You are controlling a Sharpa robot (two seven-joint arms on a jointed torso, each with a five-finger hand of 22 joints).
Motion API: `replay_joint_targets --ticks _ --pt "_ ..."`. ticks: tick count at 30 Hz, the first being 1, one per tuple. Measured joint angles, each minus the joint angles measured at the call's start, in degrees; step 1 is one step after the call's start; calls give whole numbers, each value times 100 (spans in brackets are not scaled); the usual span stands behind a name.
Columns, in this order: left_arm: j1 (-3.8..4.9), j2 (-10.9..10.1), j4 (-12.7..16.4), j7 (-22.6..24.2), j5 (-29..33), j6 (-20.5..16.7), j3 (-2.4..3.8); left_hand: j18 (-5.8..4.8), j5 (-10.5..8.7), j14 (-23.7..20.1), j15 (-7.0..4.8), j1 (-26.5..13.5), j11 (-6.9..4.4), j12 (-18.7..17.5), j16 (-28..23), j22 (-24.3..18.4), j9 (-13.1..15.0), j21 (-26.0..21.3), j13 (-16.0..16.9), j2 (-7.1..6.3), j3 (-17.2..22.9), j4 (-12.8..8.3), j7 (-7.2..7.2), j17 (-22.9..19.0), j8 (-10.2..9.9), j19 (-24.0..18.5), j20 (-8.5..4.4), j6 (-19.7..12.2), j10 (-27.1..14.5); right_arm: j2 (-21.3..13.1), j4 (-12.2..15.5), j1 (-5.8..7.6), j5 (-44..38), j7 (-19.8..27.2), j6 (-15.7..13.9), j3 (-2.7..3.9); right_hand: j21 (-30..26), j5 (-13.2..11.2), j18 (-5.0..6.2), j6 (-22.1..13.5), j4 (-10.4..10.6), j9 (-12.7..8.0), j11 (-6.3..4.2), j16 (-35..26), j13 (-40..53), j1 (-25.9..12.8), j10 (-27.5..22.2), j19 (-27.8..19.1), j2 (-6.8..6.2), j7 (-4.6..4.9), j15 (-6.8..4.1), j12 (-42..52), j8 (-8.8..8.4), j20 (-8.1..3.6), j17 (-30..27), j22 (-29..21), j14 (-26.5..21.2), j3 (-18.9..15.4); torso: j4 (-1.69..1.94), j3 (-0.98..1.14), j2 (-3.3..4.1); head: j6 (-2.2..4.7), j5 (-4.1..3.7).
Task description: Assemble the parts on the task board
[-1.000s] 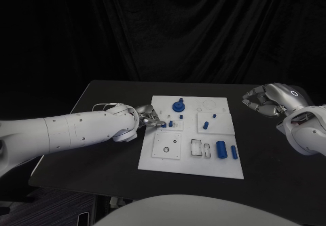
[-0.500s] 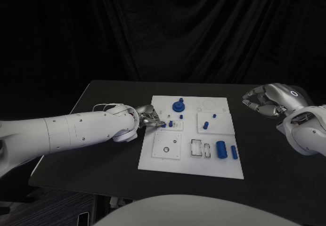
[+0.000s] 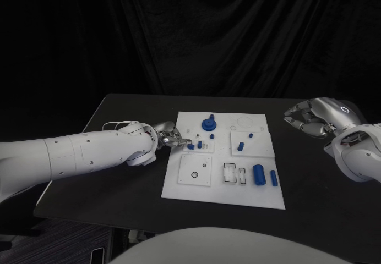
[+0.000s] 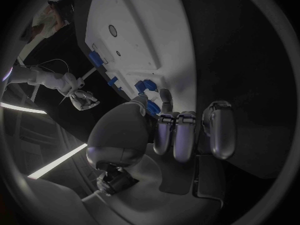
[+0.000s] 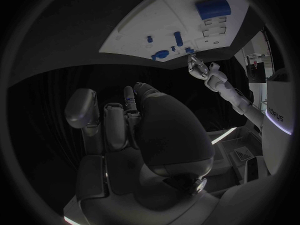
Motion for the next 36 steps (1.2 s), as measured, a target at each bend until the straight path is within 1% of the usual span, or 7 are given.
replay_joint_targets --ticks 2,5,12,15,22,30,36 --pt "0 -21 0 -1 0 -19 0 0 -49 0 0 -135 0 0 0 0 0 0 0 48 -181 17 0 0 127 0 0 -61 0 -1 0 -2 0 -1 0 0 0 0 0 0 0 0 0 0 0 0 0 0 0 0 0 0 0 0 0 2 0 0 0 0 0 0 0" --pt "0 -33 -4 -7 0 -29 0 0 -101 0 0 -187 0 0 0 0 0 0 0 89 -307 19 21 0 206 0 0 -79 0 -2 0 -9 0 -1 1 0 0 0 0 0 0 0 0 0 0 0 0 0 0 0 0 0 0 0 0 5 0 0 0 -1 0 0 3" --pt "0 -1 -53 -48 1 13 0 -1 -105 0 0 -186 0 0 0 -1 0 0 0 87 -341 17 15 0 206 0 0 -117 0 -7 2 -25 0 -4 2 0 0 0 0 0 0 0 0 0 -1 0 0 0 0 0 0 0 0 0 0 4 0 0 2 -1 0 0 8" --pt "0 36 -88 -87 1 85 0 0 -167 0 0 -222 0 0 0 -1 0 0 0 123 -430 11 31 0 206 0 0 -192 0 -11 3 -26 0 -5 3 0 0 0 0 0 0 0 0 0 -1 2 0 0 -2 0 0 0 0 0 0 4 0 0 3 -2 0 0 3" --pt "0 108 -173 -158 1 315 0 0 -168 0 0 -222 14 0 0 -1 -1 -67 0 123 -511 -19 55 0 206 -21 20 -298 14 -14 4 -27 0 -9 3 0 0 0 0 0 0 0 0 0 -1 22 0 0 -22 0 0 0 0 0 0 3 0 0 4 -4 1 0 -12" --pt "7 168 -257 -182 1 483 22 0 -198 9 34 -222 54 0 0 -1 12 -119 0 123 -656 10 93 0 70 -56 55 -397 12 -13 5 -28 0 -14 5 0 0 0 0 0 0 0 0 0 -1 22 0 0 -22 0 0 0 0 0 0 3 0 0 1 -4 0 0 -4" --pt "16 191 -270 -168 1 535 29 0 -338 22 63 -283 83 0 0 -2 -50 -136 0 185 -911 16 124 0 -65 -82 81 -427 0 -12 4 -31 0 -18 8 0 0 0 0 0 0 1 0 0 -2 22 0 0 -22 0 0 0 0 0 0 2 0 0 -1 -2 0 0 1"
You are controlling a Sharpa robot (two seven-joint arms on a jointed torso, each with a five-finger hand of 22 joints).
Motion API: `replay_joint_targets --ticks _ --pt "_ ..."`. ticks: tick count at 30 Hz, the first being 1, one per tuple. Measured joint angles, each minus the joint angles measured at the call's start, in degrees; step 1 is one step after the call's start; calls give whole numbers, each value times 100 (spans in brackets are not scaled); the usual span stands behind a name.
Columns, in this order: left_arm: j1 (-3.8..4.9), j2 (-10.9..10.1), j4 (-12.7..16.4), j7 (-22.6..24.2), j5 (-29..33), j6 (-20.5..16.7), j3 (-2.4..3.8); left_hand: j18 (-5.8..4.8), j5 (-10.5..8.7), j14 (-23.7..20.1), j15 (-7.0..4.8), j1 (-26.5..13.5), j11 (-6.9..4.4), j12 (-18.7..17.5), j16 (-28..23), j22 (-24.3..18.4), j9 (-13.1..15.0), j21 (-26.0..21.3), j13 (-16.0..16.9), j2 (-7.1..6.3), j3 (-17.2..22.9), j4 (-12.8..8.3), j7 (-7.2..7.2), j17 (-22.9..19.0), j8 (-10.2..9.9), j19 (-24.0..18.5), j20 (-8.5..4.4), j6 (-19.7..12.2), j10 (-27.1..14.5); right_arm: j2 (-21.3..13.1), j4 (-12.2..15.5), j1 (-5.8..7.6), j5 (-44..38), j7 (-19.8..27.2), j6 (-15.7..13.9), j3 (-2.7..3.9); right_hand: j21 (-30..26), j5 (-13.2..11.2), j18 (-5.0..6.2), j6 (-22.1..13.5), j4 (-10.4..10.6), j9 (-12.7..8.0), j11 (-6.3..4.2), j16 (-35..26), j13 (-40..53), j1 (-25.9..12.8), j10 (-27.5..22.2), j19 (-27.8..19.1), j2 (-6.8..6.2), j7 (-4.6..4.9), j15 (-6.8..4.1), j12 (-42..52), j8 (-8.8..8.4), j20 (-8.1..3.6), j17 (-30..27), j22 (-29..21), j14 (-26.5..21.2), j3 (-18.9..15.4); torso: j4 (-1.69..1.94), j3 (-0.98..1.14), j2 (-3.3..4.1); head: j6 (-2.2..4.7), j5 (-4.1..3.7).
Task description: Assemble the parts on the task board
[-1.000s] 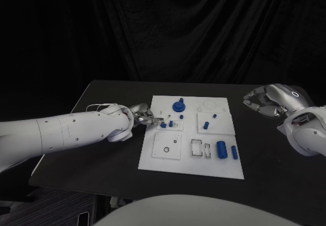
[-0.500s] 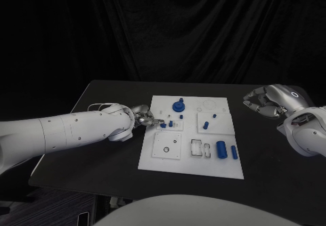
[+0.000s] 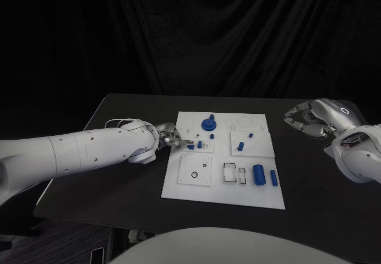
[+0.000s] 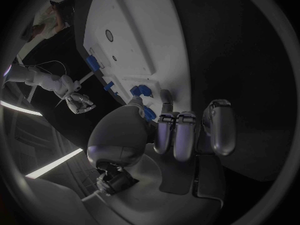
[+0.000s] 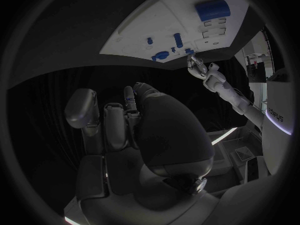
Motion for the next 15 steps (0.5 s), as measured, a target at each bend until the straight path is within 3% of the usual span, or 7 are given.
replay_joint_targets --ticks 9,13,15 --pt "4 30 -21 57 0 38 4 0 0 -21 20 33 40 0 0 -1 -100 -43 0 33 -105 -25 42 0 -107 -21 21 -42 0 5 -2 -2 0 -11 8 0 0 0 0 0 0 0 0 0 0 0 0 0 0 0 0 0 0 0 0 -1 0 32 0 1 0 0 1" --pt "6 45 -32 78 0 64 6 0 12 -21 20 118 40 0 0 0 -151 -43 0 117 -138 -58 42 0 -161 -20 21 -42 0 6 -2 -2 0 -16 11 0 0 0 0 0 0 0 0 0 0 0 0 0 0 0 0 0 0 0 0 -1 0 32 1 1 0 0 1" --pt "8 52 -37 82 0 80 7 0 106 -21 20 257 40 0 0 -1 -189 -43 0 160 -169 -89 43 0 -208 -36 36 -42 0 6 -2 -2 0 -18 13 0 0 0 0 0 0 0 0 0 0 0 0 0 0 0 0 0 0 0 0 -1 0 32 1 1 0 0 2"
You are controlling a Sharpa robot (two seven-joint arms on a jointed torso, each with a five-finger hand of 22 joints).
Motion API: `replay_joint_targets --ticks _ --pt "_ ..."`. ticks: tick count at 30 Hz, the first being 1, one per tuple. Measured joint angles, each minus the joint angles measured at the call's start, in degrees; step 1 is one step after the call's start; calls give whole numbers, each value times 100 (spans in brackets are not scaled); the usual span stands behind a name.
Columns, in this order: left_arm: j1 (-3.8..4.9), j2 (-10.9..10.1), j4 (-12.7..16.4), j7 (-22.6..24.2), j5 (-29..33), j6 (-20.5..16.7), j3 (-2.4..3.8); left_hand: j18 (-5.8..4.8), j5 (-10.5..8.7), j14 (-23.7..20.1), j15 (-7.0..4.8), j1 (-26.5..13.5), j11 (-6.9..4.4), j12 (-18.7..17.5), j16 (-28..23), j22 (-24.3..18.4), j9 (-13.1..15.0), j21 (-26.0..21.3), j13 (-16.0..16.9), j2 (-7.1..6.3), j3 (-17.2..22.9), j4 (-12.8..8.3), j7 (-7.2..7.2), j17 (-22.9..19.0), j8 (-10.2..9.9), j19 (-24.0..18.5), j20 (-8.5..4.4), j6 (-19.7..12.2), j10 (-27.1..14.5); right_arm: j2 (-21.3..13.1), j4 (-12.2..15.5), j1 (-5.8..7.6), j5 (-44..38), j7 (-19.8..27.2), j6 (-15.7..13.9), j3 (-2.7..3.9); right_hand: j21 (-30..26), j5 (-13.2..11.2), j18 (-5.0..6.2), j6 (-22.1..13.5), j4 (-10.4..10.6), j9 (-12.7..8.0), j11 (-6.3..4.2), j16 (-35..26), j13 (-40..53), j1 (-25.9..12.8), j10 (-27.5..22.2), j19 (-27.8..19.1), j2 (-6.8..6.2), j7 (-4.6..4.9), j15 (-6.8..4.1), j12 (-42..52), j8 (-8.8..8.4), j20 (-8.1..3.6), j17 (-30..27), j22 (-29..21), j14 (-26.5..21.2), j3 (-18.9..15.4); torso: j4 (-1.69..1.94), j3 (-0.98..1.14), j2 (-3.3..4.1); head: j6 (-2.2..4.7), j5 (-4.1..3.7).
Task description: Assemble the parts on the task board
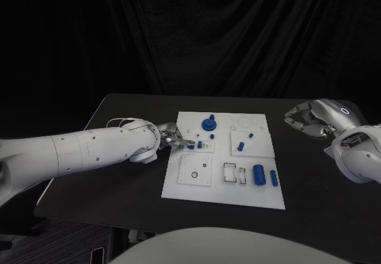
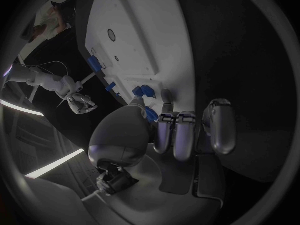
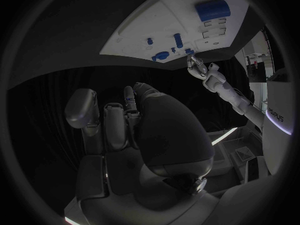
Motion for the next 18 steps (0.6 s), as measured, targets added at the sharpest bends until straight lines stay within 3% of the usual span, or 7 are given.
replay_joint_targets --ticks 11,18 --pt "11 27 -38 -8 -1 79 9 0 193 0 0 528 0 0 0 -1 -95 0 0 95 62 -264 -33 0 -93 -5 5 76 0 -8 11 -1 0 -10 8 0 0 0 0 0 0 0 0 0 0 0 0 0 0 0 0 0 0 0 0 0 0 0 0 0 0 0 12" --pt "16 37 -44 -27 -2 106 14 0 253 0 0 644 0 0 0 -1 -117 0 0 117 107 -355 -33 0 -95 -5 5 77 0 -15 19 -1 0 -15 11 0 0 24 0 0 0 -5 0 0 0 0 0 0 0 0 0 0 0 0 0 -1 0 0 1 0 1 0 13"
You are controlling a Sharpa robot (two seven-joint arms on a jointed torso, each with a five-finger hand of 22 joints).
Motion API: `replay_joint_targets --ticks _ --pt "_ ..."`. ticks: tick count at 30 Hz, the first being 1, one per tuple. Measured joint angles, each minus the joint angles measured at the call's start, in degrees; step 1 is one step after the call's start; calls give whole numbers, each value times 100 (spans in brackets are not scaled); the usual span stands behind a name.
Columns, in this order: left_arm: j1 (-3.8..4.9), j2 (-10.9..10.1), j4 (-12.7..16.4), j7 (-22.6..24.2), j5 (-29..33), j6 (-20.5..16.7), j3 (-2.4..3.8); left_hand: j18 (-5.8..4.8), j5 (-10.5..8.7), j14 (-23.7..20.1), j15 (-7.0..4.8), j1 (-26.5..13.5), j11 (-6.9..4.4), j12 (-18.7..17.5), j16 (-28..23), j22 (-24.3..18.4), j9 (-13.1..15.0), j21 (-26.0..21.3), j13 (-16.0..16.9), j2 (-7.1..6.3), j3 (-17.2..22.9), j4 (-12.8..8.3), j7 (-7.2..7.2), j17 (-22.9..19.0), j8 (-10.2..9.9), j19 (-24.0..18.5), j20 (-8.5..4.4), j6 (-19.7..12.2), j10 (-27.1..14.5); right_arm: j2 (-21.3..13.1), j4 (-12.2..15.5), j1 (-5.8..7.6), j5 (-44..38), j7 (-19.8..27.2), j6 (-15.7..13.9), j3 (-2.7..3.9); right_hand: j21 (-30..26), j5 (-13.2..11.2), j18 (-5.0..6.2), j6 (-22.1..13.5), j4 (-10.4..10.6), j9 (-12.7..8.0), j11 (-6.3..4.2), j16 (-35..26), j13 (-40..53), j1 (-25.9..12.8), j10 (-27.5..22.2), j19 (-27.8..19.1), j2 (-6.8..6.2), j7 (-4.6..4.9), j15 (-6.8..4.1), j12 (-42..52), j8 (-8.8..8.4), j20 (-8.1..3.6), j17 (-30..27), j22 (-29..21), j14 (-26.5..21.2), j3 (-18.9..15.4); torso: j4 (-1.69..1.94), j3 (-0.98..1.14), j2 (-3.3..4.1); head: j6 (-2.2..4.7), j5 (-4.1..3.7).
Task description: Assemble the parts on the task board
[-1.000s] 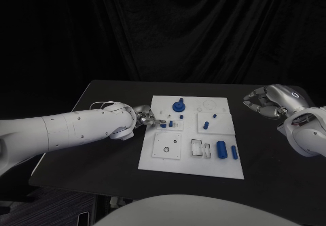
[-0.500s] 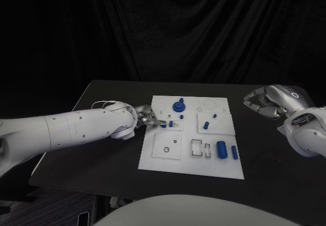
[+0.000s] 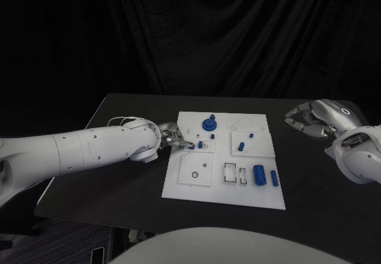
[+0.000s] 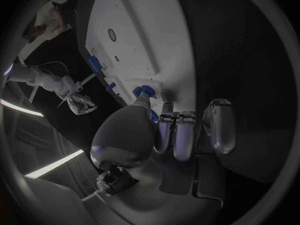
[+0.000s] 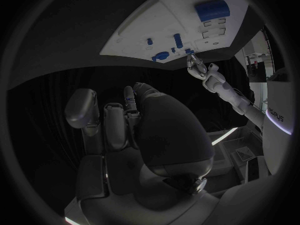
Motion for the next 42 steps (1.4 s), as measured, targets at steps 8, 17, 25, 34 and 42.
replay_joint_targets --ticks 8,17,25,34,42 --pt "6 7 -2 -36 0 27 6 0 237 0 0 123 0 0 0 0 -175 -22 0 79 56 -56 -1 0 -182 0 0 40 0 -10 10 0 0 -6 4 0 0 0 0 0 0 0 0 0 4 0 0 0 0 0 0 0 0 0 0 0 0 0 2 0 1 0 8" --pt "13 -20 17 -38 15 84 18 0 672 20 103 306 121 0 0 0 -566 -81 0 48 143 -78 54 0 -612 -51 51 107 3 -14 11 0 0 -16 13 0 0 0 0 0 0 1 0 0 4 0 0 0 0 0 0 0 0 0 0 4 0 0 2 0 1 0 16" --pt "16 -72 42 -7 41 151 23 0 798 7 260 368 307 0 0 4 -563 -126 0 -6 223 -91 -29 0 -772 -131 175 24 0 -14 5 -1 0 -30 29 0 0 0 0 0 0 1 0 0 4 0 0 0 0 0 0 0 0 0 0 3 0 0 2 3 1 0 28" --pt "25 -117 59 105 75 225 29 1 1334 9 341 659 390 0 0 3 -562 -150 0 -21 525 -268 -33 0 -1135 -122 267 -108 1 -12 -3 -9 0 -47 55 0 0 0 0 0 -17 1 0 0 3 23 0 0 23 0 0 0 0 0 0 3 0 16 3 2 -3 0 46" --pt "32 -129 78 268 97 239 38 1 1567 10 340 879 390 0 0 3 -562 -150 0 -118 1150 -511 454 0 -1157 -122 267 -374 0 -11 -6 -14 0 -62 80 0 0 0 0 0 -16 2 0 0 3 23 0 0 23 0 0 0 0 0 0 2 0 16 3 -2 -7 0 49"
